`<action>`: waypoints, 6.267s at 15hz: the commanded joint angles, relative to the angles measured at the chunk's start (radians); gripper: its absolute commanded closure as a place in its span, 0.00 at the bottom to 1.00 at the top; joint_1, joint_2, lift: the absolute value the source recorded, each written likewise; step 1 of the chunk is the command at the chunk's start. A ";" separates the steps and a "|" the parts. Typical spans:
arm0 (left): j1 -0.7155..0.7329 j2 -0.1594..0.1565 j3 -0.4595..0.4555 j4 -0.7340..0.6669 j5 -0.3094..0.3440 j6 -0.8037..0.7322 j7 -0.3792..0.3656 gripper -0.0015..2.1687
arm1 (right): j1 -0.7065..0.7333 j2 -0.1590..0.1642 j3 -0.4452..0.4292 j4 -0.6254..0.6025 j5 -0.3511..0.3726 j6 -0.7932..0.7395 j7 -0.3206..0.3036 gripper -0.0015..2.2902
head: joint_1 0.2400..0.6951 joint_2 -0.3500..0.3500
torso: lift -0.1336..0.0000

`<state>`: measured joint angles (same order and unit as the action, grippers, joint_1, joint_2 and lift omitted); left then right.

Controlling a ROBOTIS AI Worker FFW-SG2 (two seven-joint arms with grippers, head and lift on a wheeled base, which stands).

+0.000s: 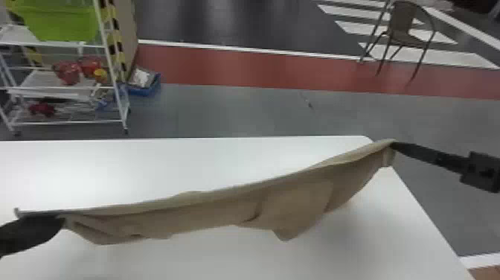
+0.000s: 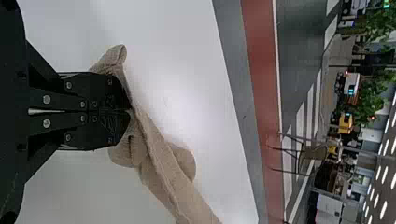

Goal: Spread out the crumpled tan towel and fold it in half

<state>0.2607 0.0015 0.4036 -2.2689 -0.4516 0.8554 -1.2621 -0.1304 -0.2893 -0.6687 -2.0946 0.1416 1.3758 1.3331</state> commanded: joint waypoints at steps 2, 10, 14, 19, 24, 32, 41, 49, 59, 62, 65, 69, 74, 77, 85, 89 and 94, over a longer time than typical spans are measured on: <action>-0.115 -0.004 0.046 0.092 -0.038 0.018 0.021 0.66 | 0.080 0.001 0.012 0.031 0.042 -0.171 0.000 0.95 | 1.00 0.27 | 0.09; -0.184 -0.004 -0.200 0.276 -0.194 0.015 0.125 0.61 | 0.187 0.025 0.150 0.056 0.110 -0.272 0.003 0.95 | 1.00 0.31 | 0.09; -0.159 -0.004 -0.218 0.279 -0.197 0.000 0.187 0.31 | 0.207 0.033 0.156 0.057 0.115 -0.287 0.011 0.95 | 1.00 0.29 | 0.09; -0.095 -0.004 -0.203 0.146 -0.199 0.000 0.216 0.05 | 0.222 0.033 0.143 0.074 0.115 -0.306 0.011 0.95 | 1.00 0.30 | 0.09; -0.181 -0.004 -0.204 0.218 -0.222 -0.019 0.231 0.07 | 0.225 0.038 0.155 0.093 0.115 -0.327 0.008 0.95 | 1.00 0.32 | 0.09; -0.281 -0.004 -0.259 0.359 -0.354 -0.147 0.145 0.10 | 0.229 0.039 0.152 0.097 0.115 -0.339 0.006 0.95 | 1.00 0.31 | 0.09; -0.319 0.012 -0.250 0.439 -0.423 -0.184 0.055 0.12 | 0.225 0.038 0.144 0.108 0.113 -0.352 0.005 0.95 | 1.00 0.28 | 0.09; -0.339 0.015 -0.244 0.488 -0.430 -0.203 0.035 0.50 | 0.216 0.036 0.138 0.111 0.112 -0.352 0.001 0.95 | 1.00 0.29 | 0.09; -0.278 -0.004 -0.091 0.135 -0.345 -0.028 0.015 0.87 | 0.101 0.033 0.051 0.090 0.056 -0.312 0.001 0.95 | 1.00 0.34 | 0.09; -0.307 -0.004 -0.089 0.078 -0.337 0.006 0.046 0.87 | 0.002 0.035 0.063 0.090 0.050 -0.254 -0.048 0.95 | 1.00 0.35 | 0.09; -0.350 -0.004 -0.146 0.089 -0.314 0.009 0.116 0.87 | -0.048 0.036 0.129 0.108 0.055 -0.254 -0.118 0.95 | 1.00 0.37 | 0.10; -0.491 -0.004 -0.209 0.295 -0.276 0.009 0.236 0.87 | -0.173 0.036 0.199 0.203 0.073 -0.254 -0.192 0.95 | 0.89 0.37 | 0.10; -0.704 -0.004 -0.281 0.502 -0.259 0.015 0.300 0.87 | -0.356 0.030 0.282 0.332 0.093 -0.254 -0.281 0.95 | 0.71 0.35 | 0.10; -0.821 -0.004 -0.298 0.580 -0.259 0.024 0.332 0.87 | -0.468 0.029 0.336 0.416 0.110 -0.257 -0.344 0.95 | 0.59 0.35 | 0.10; -0.681 -0.004 -0.169 0.285 -0.234 0.070 0.256 0.87 | -0.345 -0.030 0.282 0.243 0.021 -0.149 -0.334 0.95 | 0.29 0.37 | 0.10; -0.356 -0.004 -0.108 0.097 -0.191 -0.031 0.227 0.87 | 0.020 -0.036 0.245 0.079 -0.042 -0.260 -0.291 0.95 | 0.59 0.39 | 0.10; -0.075 -0.004 -0.040 0.012 -0.171 -0.298 0.210 0.87 | 0.268 -0.045 0.213 -0.047 -0.056 -0.293 -0.195 0.95 | 1.00 0.43 | 0.10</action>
<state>0.1118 0.0000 0.3375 -2.2402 -0.6271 0.6434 -1.0491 0.0648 -0.3273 -0.4445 -2.1123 0.0880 1.0987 1.1294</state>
